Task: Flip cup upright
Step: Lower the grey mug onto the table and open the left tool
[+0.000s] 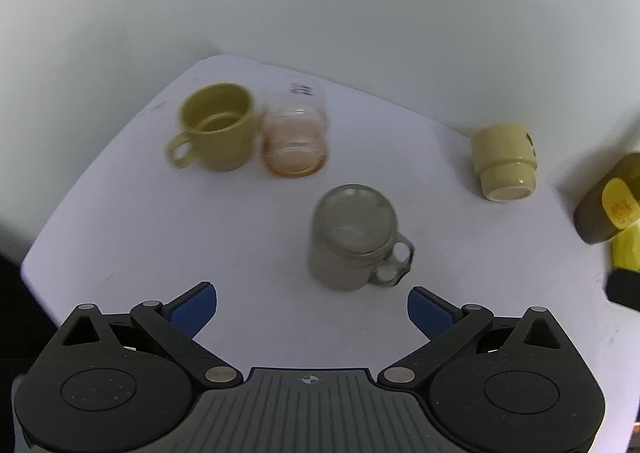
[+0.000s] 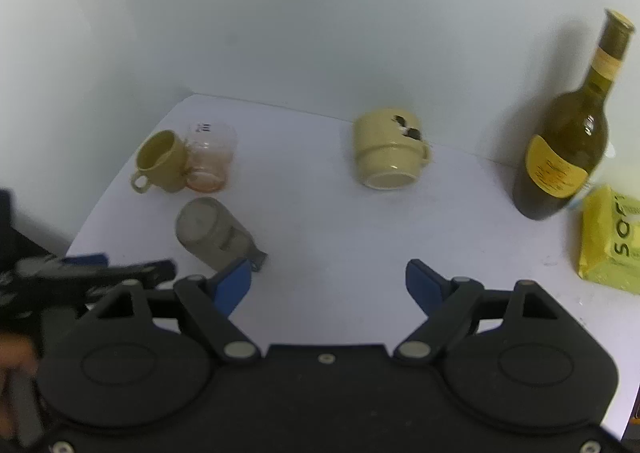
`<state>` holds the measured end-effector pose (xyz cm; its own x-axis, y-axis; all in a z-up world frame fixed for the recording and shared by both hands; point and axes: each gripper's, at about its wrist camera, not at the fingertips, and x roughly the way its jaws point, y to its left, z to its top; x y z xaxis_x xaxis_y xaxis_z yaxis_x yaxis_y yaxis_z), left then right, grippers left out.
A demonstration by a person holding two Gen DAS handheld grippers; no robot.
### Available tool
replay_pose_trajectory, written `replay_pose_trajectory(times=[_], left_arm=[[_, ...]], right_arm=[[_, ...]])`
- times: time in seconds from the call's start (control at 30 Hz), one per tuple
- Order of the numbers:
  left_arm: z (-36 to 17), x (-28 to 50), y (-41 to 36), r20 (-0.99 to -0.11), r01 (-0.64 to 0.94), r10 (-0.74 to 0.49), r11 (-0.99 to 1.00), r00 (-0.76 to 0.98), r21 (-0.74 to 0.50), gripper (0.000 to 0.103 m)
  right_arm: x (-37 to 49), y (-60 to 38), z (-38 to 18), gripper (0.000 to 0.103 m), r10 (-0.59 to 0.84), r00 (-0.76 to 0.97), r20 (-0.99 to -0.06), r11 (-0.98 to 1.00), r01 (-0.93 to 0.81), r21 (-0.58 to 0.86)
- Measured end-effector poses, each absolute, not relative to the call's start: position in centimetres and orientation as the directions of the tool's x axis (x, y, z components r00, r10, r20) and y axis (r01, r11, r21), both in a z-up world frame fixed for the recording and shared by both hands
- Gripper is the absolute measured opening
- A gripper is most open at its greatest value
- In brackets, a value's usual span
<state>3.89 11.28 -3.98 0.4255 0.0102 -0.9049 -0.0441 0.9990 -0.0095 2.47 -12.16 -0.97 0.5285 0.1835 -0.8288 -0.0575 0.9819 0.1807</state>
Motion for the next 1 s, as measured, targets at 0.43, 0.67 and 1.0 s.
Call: replay_pose_trajectory(times=[0.43,0.67,1.0], left_arm=[[0.2,1.3,14.4,-0.931,-0.135,0.047,0.991,0.362,-0.003,0.103],[0.2,1.5,15.8,-0.931,-0.134,0.031,0.991,0.365,-0.02,0.103],[0.2,2.0,16.5,-0.929,-0.124,0.019,0.992,0.37,-0.029,0.103]], right_arm=[[2.7,-5.5,-0.4,0.103,0.145,0.489,-0.86,0.989,-0.081,0.12],[2.5,-3.9,-0.7,0.103,0.1,0.477,-0.873,0.994,-0.086,0.067],[2.6,-3.0,-0.9,0.103,0.077,0.475,-0.876,0.995,-0.094,0.037]])
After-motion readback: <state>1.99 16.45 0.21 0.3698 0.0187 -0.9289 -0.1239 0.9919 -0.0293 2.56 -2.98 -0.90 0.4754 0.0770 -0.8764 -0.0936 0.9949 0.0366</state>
